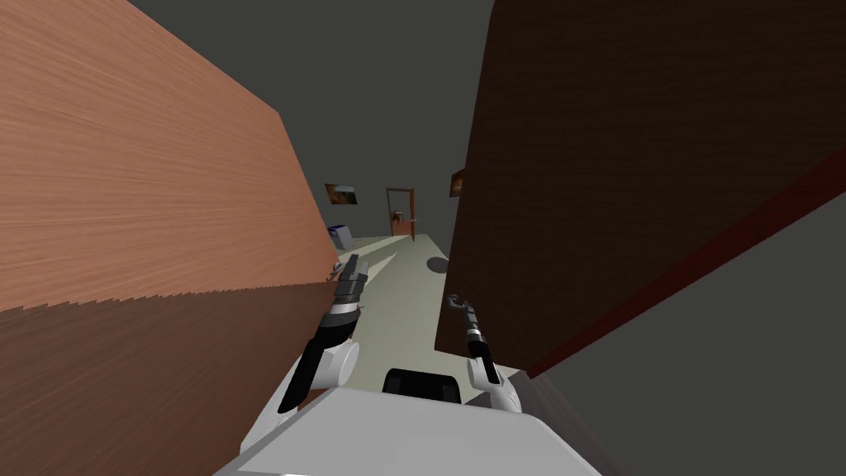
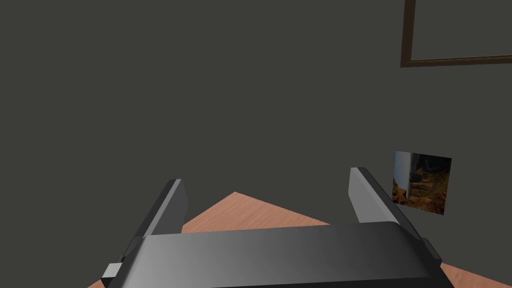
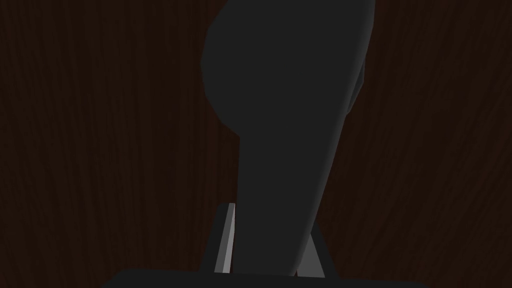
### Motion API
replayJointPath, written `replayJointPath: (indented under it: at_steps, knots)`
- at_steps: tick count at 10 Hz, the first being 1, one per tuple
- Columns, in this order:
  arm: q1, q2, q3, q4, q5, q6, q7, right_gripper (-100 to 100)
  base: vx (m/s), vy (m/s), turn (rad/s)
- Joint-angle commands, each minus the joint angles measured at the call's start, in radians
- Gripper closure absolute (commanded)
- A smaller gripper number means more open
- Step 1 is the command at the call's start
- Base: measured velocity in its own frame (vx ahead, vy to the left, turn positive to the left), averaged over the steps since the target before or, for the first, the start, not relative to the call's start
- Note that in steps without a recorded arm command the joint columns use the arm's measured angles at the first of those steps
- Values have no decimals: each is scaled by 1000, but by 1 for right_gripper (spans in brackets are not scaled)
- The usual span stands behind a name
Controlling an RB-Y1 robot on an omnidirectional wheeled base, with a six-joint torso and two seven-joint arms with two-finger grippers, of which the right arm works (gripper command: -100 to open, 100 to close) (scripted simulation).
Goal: Push the door open
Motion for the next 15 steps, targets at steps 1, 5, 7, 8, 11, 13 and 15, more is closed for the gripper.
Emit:
replayJointPath:
  at_steps: [1, 5, 7, 8, 11, 13, 15]
  knots:
    - [0, 2, -18, -10, -9, 0, 5, 100, 154, 92, -64]
    - [-1, 24, -55, -9, -28, 1, 16, 100, 165, 91, -68]
    - [-2, 37, -70, -8, -35, 2, 21, 100, 143, 59, -52]
    - [-2, 44, -76, -8, -39, 2, 23, 100, 141, 79, -56]
    - [1, 9, -105, -1, -53, -3, 29, 100, 101, 15, -46]
    - [1, 0, -118, -1, -61, -4, 34, 100, 165, 45, -30]
    - [2, -9, -134, 0, -70, -4, 39, 100, 187, 50, -32]
